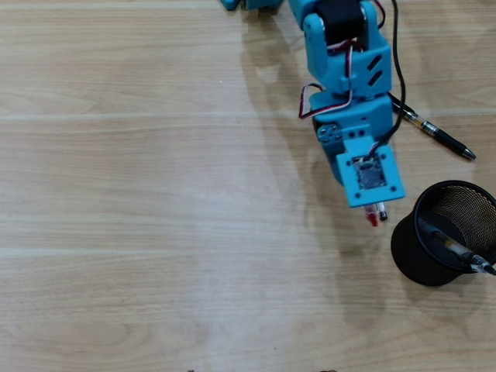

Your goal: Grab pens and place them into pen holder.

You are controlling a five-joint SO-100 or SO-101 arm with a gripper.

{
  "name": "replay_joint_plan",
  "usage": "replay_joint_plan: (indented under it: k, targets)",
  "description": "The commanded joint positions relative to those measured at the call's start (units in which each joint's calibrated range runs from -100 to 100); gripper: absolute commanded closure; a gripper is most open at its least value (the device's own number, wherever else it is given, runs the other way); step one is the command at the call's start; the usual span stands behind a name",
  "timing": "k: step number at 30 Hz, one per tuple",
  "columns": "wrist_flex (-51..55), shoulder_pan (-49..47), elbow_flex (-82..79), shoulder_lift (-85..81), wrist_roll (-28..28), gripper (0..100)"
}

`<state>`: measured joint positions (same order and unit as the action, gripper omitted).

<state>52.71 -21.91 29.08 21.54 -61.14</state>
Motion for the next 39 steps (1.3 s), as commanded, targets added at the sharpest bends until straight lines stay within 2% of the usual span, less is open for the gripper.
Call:
replay_joint_plan:
  k: [1, 7, 10, 12, 18, 24, 32, 35, 37, 39]
  targets:
    - [-20.4, -2.3, 9.6, -3.8, -0.1, 98]
    - [-54.8, -7.7, 9.6, 7.4, -2.0, 98]
    - [-63.2, -9.8, 9.5, 13.5, -3.8, 98]
    - [-63.6, -10.7, 9.5, 16.6, -4.2, 98]
    - [-58.4, -11.4, 7.9, 18.4, -3.8, 97]
    - [-58.3, -11.6, 2.2, 17.1, -3.5, 87]
    - [-55.4, -9.5, -6.3, 2.4, 7.6, 87]
    - [-42.6, -7.9, -7.9, -7.9, 14.8, 87]
    - [-27.8, -6.3, -7.8, -14.3, 18.7, 87]
    - [-11.0, -3.8, -8.1, -19.2, 20.3, 87]
